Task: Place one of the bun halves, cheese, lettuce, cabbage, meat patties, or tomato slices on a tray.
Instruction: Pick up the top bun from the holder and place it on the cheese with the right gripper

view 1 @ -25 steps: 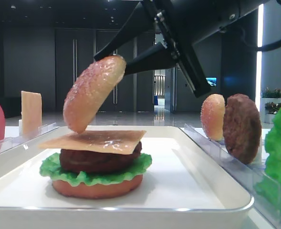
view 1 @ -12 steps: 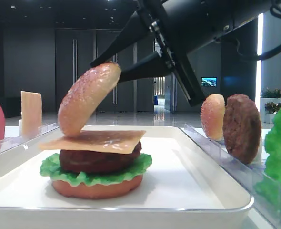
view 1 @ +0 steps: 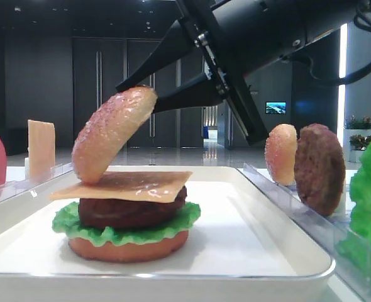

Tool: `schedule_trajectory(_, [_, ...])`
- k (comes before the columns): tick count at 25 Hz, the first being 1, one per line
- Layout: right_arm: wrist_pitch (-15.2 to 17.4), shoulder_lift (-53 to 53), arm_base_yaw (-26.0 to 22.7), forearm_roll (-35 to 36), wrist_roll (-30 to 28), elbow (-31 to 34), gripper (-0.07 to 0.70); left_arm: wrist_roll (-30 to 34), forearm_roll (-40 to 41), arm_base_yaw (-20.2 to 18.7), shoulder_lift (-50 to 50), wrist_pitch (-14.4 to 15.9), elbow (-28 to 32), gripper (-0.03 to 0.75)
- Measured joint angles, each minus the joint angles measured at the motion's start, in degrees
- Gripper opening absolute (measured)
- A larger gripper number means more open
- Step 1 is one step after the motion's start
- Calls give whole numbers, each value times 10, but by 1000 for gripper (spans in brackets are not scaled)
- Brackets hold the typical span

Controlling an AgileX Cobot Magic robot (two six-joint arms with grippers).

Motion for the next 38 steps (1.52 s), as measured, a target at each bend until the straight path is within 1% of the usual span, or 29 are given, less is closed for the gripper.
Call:
schedule_trajectory(10, [0, 0, 0, -1, 0, 0, 172, 0, 0, 0, 0, 0, 0, -1])
schedule_trajectory(20, [-10, 0, 0, -14, 0, 0, 251, 0, 0, 0, 0, 0, 0, -1])
schedule_trajectory(26, [-21, 1, 0, -16, 0, 0, 261, 0, 0, 0, 0, 0, 0, -1])
schedule_trajectory(33, [-26, 1, 0, -23, 0, 0, 307, 0, 0, 0, 0, 0, 0, -1])
schedule_trajectory(38, [-28, 1, 0, -31, 0, 0, 322, 0, 0, 0, 0, 0, 0, -1])
